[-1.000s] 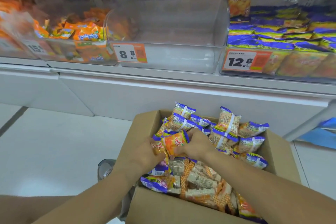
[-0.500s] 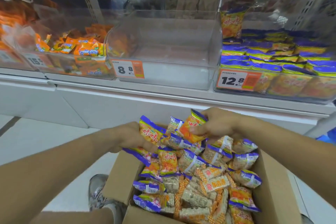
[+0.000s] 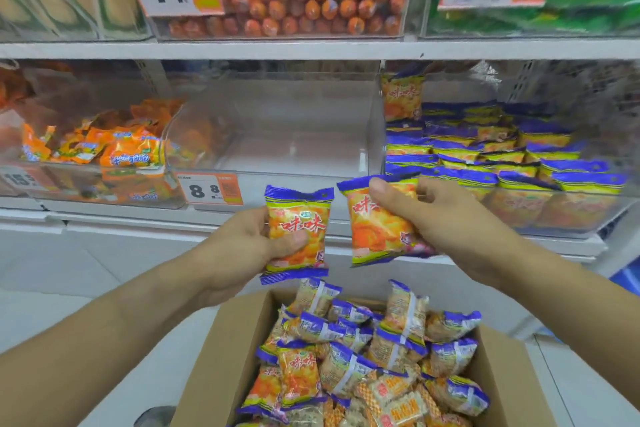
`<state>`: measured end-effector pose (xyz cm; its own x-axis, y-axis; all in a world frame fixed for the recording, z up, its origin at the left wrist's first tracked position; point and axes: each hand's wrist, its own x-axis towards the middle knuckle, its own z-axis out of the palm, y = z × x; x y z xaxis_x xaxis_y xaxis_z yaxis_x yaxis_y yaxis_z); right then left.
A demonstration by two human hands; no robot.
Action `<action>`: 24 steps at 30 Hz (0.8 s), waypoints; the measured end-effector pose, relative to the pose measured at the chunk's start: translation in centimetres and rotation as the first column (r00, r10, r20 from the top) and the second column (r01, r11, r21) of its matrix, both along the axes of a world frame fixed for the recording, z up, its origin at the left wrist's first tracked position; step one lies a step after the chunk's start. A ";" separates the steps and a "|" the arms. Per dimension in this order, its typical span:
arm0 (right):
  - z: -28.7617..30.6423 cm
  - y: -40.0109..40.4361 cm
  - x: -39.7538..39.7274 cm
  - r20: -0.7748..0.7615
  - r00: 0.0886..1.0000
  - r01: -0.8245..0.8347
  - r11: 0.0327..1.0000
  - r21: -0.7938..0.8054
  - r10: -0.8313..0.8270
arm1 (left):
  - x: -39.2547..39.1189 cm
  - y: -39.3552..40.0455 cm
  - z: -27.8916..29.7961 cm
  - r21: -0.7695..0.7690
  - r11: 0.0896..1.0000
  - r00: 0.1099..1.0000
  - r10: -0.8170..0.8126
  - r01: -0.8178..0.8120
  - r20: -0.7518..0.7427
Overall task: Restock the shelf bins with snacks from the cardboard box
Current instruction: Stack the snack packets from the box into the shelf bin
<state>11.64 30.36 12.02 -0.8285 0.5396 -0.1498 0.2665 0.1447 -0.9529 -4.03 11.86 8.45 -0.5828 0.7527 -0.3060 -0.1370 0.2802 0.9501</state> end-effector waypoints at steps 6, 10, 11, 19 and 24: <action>0.4 0.6 0.1 -0.052 0.990 -0.137 0.966 -0.218 0.128 | 3.0 4.0 1.5 0.181 0.971 0.971 0.114 -0.154 0.210; 0.3 1.4 0.4 -0.103 0.990 -0.121 0.943 -0.309 0.093 | 3.5 5.4 2.4 0.270 0.961 0.967 -0.017 -0.054 0.253; 0.0 1.5 0.4 -0.131 0.990 -0.090 0.946 -0.313 0.051 | 3.5 5.6 2.3 0.303 0.953 0.971 -0.063 -0.011 0.233; -0.9 1.4 0.1 -0.306 0.946 0.117 0.993 0.007 -0.109 | 4.0 7.9 1.4 0.336 0.941 0.984 -0.099 0.045 0.147; -0.7 2.4 0.3 -0.226 0.973 -0.023 0.990 0.140 0.055 | 4.2 9.1 1.5 0.326 0.931 0.966 0.087 -0.165 0.243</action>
